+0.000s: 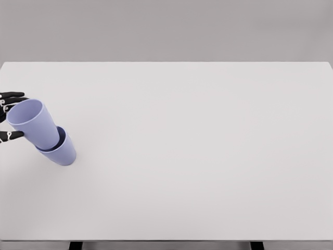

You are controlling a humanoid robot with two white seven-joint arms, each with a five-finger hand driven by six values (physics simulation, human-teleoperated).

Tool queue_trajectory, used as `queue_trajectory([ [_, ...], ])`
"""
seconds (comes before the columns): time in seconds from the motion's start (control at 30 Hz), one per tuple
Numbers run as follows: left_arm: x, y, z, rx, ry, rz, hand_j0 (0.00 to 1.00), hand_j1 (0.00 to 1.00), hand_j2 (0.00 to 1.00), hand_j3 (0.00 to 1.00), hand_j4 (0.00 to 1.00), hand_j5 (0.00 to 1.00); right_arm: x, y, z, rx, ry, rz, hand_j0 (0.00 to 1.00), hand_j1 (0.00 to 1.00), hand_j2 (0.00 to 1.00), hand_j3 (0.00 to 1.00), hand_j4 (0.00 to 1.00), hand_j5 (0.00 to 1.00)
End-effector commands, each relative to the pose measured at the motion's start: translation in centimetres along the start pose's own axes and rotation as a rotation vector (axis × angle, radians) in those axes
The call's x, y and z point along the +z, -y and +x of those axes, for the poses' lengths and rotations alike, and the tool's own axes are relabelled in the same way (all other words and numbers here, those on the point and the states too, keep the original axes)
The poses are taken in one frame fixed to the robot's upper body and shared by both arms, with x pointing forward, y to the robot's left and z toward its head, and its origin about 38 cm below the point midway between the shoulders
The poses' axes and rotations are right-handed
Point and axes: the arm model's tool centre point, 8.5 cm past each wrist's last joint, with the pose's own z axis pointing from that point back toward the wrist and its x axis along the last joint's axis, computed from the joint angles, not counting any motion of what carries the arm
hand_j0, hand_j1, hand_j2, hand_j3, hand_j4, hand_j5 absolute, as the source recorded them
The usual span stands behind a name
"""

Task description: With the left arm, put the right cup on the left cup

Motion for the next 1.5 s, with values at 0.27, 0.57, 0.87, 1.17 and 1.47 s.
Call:
queue_trajectory([
  [0.27,0.1,0.0,0.0,0.006,0.002,0.000,0.84,0.84,0.84,0.84,0.84,0.84,0.0,0.0,0.0,0.000,0.000,0.000,1.00,1.00,1.00,1.00,1.00,1.00],
  [0.57,0.1,0.0,0.0,0.004,0.001,0.001,0.85,0.85,0.85,0.85,0.85,0.85,0.0,0.0,0.0,0.000,0.000,0.000,1.00,1.00,1.00,1.00,1.00,1.00],
  [0.87,-0.6,-0.7,1.9,-0.039,0.057,0.009,0.93,0.93,0.93,0.93,0.93,0.93,0.0,0.0,0.0,0.000,0.001,0.000,1.00,1.00,1.00,1.00,1.00,1.00],
  [1.17,-4.3,-0.1,5.3,-0.107,0.122,-0.072,0.93,0.93,0.93,0.93,0.93,0.93,0.0,0.0,0.0,0.000,0.000,0.000,1.00,1.00,1.00,1.00,1.00,1.00],
  [1.47,-7.9,2.1,6.7,-0.139,0.159,-0.165,1.00,1.00,1.00,1.00,1.00,1.00,0.0,0.0,0.0,0.000,0.000,0.000,1.00,1.00,1.00,1.00,1.00,1.00],
])
